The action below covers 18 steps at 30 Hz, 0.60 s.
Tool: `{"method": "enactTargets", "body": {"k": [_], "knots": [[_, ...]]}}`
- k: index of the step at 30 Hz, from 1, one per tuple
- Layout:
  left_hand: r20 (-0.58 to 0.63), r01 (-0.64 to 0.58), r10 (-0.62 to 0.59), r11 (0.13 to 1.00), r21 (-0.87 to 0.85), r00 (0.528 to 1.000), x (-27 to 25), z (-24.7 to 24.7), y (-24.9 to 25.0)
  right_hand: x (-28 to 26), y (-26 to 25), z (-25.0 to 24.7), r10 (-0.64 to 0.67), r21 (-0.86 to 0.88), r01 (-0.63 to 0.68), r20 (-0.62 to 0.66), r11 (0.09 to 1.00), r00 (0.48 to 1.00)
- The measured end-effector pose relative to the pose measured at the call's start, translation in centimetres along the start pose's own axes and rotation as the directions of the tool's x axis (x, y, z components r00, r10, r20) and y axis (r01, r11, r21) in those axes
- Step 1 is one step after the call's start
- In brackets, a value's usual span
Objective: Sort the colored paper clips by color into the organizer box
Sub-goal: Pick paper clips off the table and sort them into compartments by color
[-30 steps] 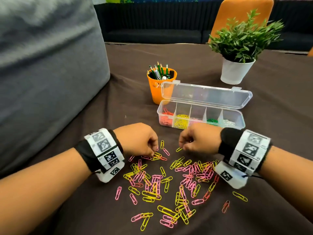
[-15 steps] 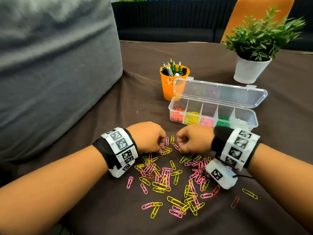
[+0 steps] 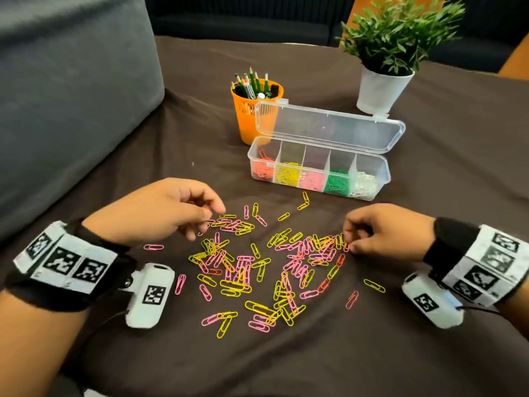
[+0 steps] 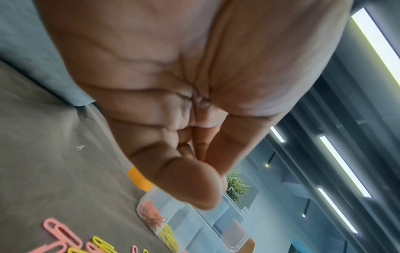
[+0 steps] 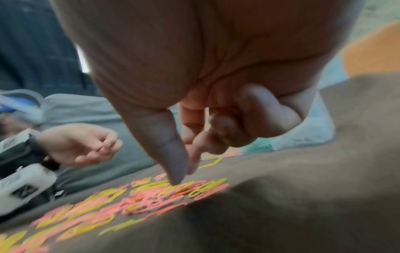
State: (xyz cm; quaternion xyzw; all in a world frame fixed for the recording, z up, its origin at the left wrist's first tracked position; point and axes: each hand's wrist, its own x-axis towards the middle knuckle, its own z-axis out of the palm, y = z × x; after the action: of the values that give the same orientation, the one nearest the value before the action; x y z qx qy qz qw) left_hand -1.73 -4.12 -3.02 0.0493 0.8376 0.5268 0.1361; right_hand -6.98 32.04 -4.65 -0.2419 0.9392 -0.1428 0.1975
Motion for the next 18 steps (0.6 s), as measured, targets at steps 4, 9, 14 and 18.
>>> {"method": "enactTargets", "body": {"k": [4,9,14,18], "knots": [[0.065,0.09,-0.099,0.987,0.13,0.993,-1.4,0.7,0.5,-1.5,-2.2,1.2,-0.082,-0.066,0.093,0.158,0.993,0.984],[0.109,0.027,-0.123,0.776,0.63,0.986,-2.0,0.7,0.5,-2.7,-2.6,3.3,-0.145,-0.176,0.189,0.235,0.966,0.961],[0.097,-0.004,-0.12,0.61,0.792,0.988,-1.9,2.4,-0.1,-3.7,-2.2,4.1,-0.108,-0.165,0.129,0.131,0.978,0.986],[0.045,-0.007,-0.073,0.462,0.887,0.996,-1.9,3.8,-0.3,-4.8,-2.6,4.4,-0.065,-0.114,0.077,0.107,0.99,0.992]]}}
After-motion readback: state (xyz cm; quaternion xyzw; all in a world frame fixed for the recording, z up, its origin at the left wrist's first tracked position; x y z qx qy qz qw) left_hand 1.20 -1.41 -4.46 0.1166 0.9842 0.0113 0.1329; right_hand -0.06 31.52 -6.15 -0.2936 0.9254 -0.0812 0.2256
